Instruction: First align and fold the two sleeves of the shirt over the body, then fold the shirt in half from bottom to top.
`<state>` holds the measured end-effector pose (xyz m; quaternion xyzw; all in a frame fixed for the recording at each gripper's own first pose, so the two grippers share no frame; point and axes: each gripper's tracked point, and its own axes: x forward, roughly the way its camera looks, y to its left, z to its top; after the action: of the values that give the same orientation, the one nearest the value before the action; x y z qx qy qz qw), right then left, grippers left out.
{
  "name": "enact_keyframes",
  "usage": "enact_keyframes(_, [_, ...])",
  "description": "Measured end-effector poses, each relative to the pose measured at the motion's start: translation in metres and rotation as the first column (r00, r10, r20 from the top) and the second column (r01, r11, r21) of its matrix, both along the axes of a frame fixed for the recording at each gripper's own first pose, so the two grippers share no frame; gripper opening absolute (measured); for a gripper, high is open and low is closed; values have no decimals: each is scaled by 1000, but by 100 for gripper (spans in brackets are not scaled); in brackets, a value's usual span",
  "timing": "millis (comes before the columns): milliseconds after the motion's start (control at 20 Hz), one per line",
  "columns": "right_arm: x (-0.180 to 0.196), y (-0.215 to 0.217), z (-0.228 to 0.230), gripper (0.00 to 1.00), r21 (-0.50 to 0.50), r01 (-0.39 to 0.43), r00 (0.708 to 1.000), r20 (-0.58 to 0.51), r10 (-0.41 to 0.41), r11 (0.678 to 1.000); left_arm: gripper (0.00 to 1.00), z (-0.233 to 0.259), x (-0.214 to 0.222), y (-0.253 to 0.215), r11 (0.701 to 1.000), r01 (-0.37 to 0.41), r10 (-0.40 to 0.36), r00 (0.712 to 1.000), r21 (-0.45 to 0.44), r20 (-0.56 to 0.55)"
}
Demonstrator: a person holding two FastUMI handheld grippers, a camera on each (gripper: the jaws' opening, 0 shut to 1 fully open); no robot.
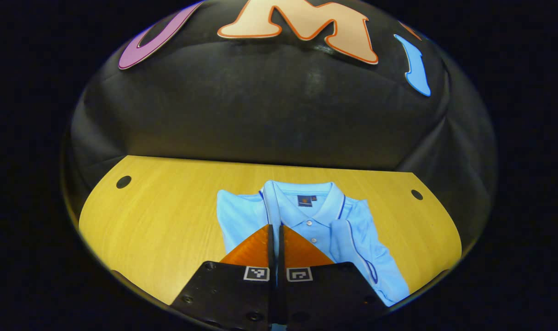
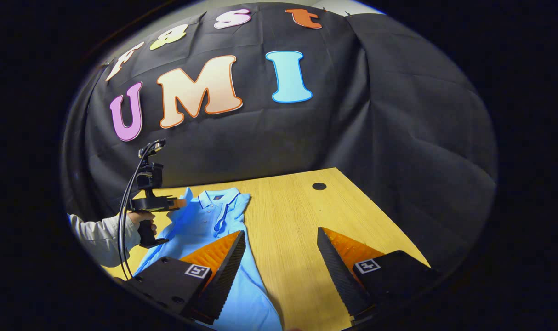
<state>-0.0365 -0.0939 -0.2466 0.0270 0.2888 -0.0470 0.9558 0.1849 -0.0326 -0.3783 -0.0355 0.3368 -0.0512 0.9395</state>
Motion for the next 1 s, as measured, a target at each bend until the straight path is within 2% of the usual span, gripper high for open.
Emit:
enact_keyframes(50, [-3, -1, 1, 98, -1, 1, 1000, -2, -1, 1000, 0, -5, -2, -9, 1000, 10, -10, 1000, -1, -9])
enact_keyframes(100, [-3, -2, 2, 92, 0, 1, 1000, 3, -1, 1000, 0, -9, -3, -16, 1000, 21, -21, 1000, 2, -20])
enact_keyframes(300, [-6, -5, 4, 93, 1, 5, 1000, 12, -5, 1000, 0, -24, -8, -33, 998, 53, -51, 997, 44, -50])
enact_keyframes(400, [-6, -6, 5, 92, 4, 8, 1000, 14, -8, 1000, 0, -26, -9, -35, 998, 45, -42, 998, 52, -50])
enact_keyframes(450, [-7, -6, 6, 92, 9, 8, 1000, 15, -8, 1000, 0, -26, -10, -39, 998, 44, -43, 998, 35, -49])
enact_keyframes(500, [-7, -6, 8, 93, 14, 8, 1000, 21, -9, 1000, 4, -21, -11, -43, 999, 46, -46, 998, 3, -46])
enact_keyframes(550, [-7, -5, 11, 93, 19, 5, 1000, 27, -6, 1000, 14, -12, -13, -47, 998, 53, -54, 998, -29, -36])
enact_keyframes(650, [-6, -4, 15, 92, 22, -5, 999, 40, 5, 1000, 67, 10, -13, -40, 999, 44, -44, 999, -27, 14])
enact_keyframes(700, [-6, -2, 17, 98, 23, -13, 999, 48, 12, 1000, 93, 28, -15, -35, 999, 40, -39, 998, -27, 46])
enact_keyframes(850, [-8, 4, 26, 98, 37, -43, 997, 71, 40, 998, 96, 78, -30, -21, 999, 34, -29, 991, -40, 129])
enact_keyframes(1000, [-12, 11, 30, 98, 48, -72, 993, 95, 68, 996, 96, 120, -61, -3, 999, 48, -45, 978, -8, 205])
